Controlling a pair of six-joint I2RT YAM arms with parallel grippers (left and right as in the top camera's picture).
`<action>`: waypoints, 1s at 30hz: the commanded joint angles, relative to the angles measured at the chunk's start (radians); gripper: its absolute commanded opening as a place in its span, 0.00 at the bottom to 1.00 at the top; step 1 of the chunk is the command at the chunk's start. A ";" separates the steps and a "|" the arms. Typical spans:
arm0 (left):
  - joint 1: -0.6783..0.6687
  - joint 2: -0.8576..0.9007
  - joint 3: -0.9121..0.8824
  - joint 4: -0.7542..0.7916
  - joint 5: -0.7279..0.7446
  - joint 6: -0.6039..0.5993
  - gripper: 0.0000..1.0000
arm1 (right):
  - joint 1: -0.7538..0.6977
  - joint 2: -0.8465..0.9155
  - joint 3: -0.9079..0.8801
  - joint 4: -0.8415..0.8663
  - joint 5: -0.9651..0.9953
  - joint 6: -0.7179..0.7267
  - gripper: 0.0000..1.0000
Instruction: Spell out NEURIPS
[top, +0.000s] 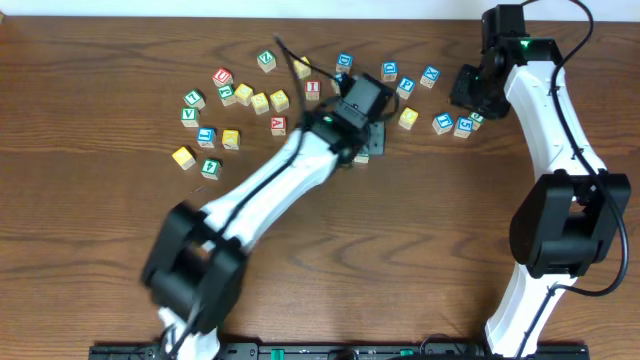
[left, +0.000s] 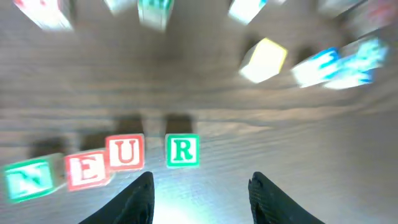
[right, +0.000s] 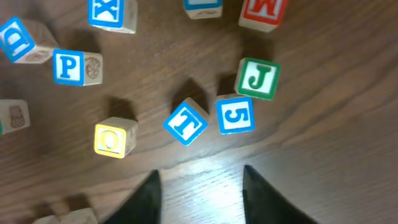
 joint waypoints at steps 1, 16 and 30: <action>0.051 -0.150 0.001 -0.056 -0.018 0.058 0.48 | 0.043 -0.002 0.006 0.018 -0.016 0.005 0.20; 0.404 -0.279 0.000 -0.317 -0.040 0.119 0.48 | 0.188 0.126 -0.019 0.082 -0.016 -0.003 0.03; 0.526 -0.279 0.000 -0.342 -0.040 0.119 0.49 | 0.196 0.222 -0.022 0.140 -0.089 -0.184 0.03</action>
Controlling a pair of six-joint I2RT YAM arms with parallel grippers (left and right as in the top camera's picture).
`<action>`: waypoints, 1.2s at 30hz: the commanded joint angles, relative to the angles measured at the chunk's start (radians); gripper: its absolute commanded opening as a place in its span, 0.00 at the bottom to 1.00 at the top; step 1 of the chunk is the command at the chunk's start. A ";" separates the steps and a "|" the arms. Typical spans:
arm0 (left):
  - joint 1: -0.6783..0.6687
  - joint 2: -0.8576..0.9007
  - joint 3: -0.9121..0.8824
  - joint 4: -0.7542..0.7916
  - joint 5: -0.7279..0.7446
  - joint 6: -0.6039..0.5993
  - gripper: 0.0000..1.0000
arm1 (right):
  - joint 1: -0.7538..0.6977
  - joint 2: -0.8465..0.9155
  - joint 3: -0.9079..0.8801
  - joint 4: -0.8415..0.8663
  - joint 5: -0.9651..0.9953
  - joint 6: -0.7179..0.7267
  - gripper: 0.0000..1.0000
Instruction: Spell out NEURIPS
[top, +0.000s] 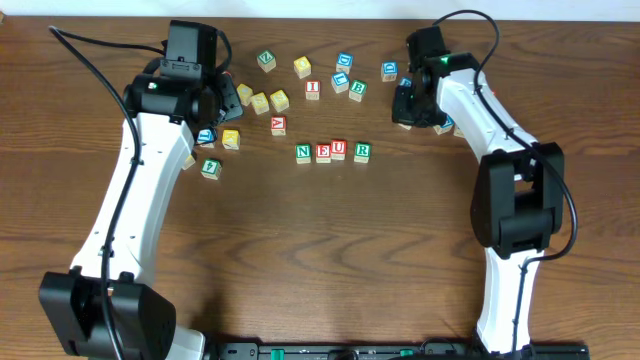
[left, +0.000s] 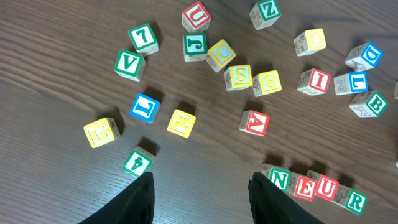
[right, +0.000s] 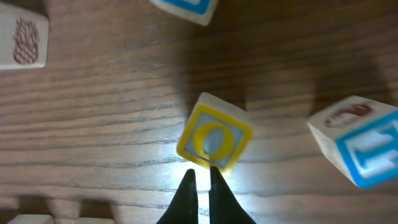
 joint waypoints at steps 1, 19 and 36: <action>0.002 -0.005 0.001 -0.005 -0.013 0.014 0.49 | 0.006 0.056 -0.004 0.004 -0.051 -0.093 0.03; 0.002 -0.004 0.001 -0.005 -0.013 0.014 0.49 | -0.013 0.076 -0.002 0.062 0.010 -0.096 0.03; 0.003 -0.004 0.001 -0.001 -0.013 0.018 0.49 | 0.000 -0.169 0.024 0.037 -0.061 -0.097 0.09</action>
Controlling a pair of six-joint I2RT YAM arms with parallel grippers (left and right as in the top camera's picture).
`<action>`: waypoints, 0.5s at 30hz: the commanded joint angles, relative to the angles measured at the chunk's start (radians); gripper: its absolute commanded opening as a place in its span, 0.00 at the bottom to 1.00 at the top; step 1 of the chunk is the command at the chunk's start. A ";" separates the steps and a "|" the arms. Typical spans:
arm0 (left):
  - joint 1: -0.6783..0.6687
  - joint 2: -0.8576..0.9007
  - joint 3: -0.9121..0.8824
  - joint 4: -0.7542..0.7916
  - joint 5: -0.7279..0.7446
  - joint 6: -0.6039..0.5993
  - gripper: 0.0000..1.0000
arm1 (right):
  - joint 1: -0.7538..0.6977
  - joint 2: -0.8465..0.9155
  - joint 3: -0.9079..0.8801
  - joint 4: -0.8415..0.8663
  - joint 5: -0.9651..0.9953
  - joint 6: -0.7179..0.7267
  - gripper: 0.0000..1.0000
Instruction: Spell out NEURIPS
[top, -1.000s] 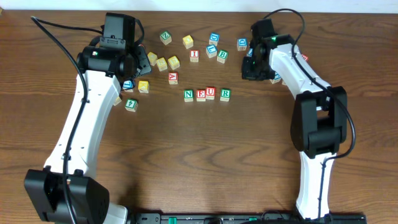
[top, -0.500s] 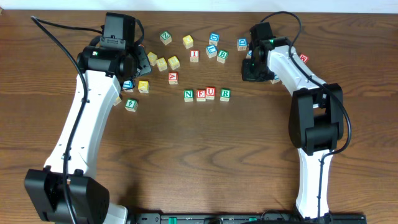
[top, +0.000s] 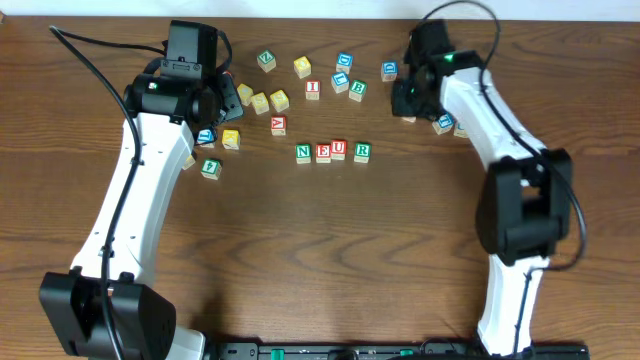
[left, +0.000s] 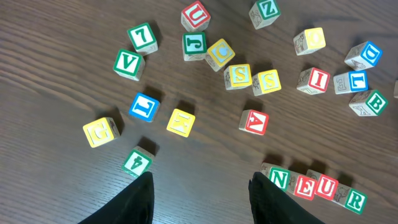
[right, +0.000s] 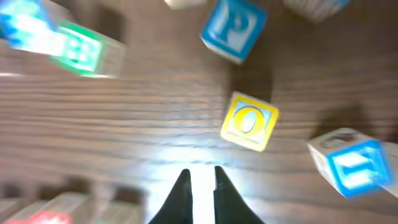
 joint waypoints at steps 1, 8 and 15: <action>0.003 -0.004 0.001 0.001 -0.014 0.023 0.49 | 0.004 -0.105 0.026 -0.013 -0.021 -0.012 0.10; 0.004 -0.004 0.001 0.023 -0.013 0.104 0.49 | 0.023 -0.151 0.037 -0.047 -0.040 -0.012 0.12; 0.036 -0.004 0.001 0.032 -0.013 0.106 0.49 | 0.039 -0.152 0.103 -0.100 -0.109 -0.019 0.16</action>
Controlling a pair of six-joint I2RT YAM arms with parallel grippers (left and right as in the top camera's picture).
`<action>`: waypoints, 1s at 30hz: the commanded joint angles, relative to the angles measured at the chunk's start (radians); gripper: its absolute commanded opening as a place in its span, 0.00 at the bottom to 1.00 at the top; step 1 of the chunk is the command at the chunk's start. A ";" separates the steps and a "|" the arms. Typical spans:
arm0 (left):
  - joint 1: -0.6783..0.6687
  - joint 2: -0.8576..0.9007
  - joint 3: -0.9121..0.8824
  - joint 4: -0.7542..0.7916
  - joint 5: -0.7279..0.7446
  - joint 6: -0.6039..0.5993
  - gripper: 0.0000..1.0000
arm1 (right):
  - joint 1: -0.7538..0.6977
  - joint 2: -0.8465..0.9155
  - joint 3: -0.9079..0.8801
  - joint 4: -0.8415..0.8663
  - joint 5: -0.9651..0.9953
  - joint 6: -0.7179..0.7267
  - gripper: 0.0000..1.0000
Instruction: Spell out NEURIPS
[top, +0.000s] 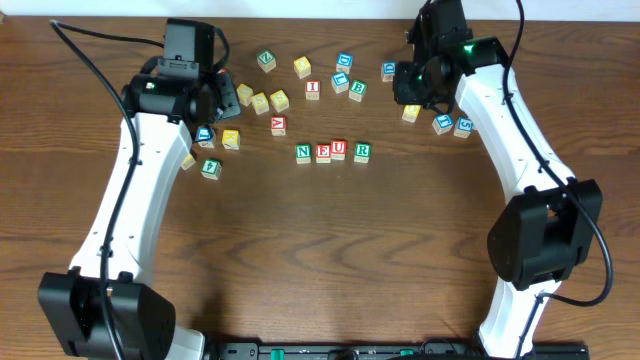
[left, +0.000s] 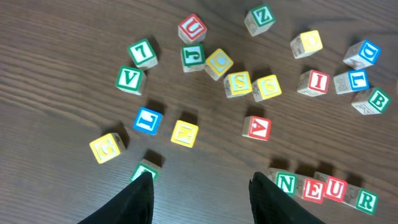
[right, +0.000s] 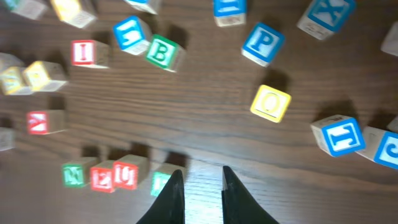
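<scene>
A row of blocks reading N E U R (top: 331, 151) lies mid-table; it also shows in the left wrist view as the row (left: 326, 188). Loose letters lie behind it: the red I (right: 83, 53), the blue P (right: 263, 42) and two yellow S blocks (left: 238, 83). My right gripper (right: 198, 186) hangs high over the table right of the R, fingers a little apart and empty. The R (right: 160, 182) is partly hidden by its left finger. My left gripper (left: 200, 186) is open and empty above the left cluster.
A yellow O (right: 270, 102), blue T (right: 336, 135), blue X (right: 326, 14) and green B (right: 161, 53) lie around the right gripper. Left cluster: V (left: 129, 79), G (left: 107, 148), red A (left: 257, 127), J (left: 193, 55), Z (left: 259, 18).
My right gripper was low near the yellow O; now it is higher, with many more blocks in its view and its fingers slightly wider apart. The left wrist view has shifted a little.
First my left gripper hung open just over the N E U R row and the right stood open over blocks at the far right. Then the left arm was back over the left cluster and the right gripper, almost shut, was by the yellow O. Now it is raised, empty.
</scene>
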 joint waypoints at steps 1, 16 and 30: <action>0.026 -0.004 0.001 0.001 -0.013 0.024 0.49 | 0.023 -0.011 0.060 -0.001 -0.042 -0.013 0.16; 0.047 -0.004 0.001 0.030 -0.005 0.066 0.49 | 0.082 -0.010 0.130 0.018 -0.023 -0.020 0.21; 0.047 -0.004 0.001 0.033 -0.005 0.066 0.49 | 0.096 0.010 0.129 0.090 0.015 -0.019 0.25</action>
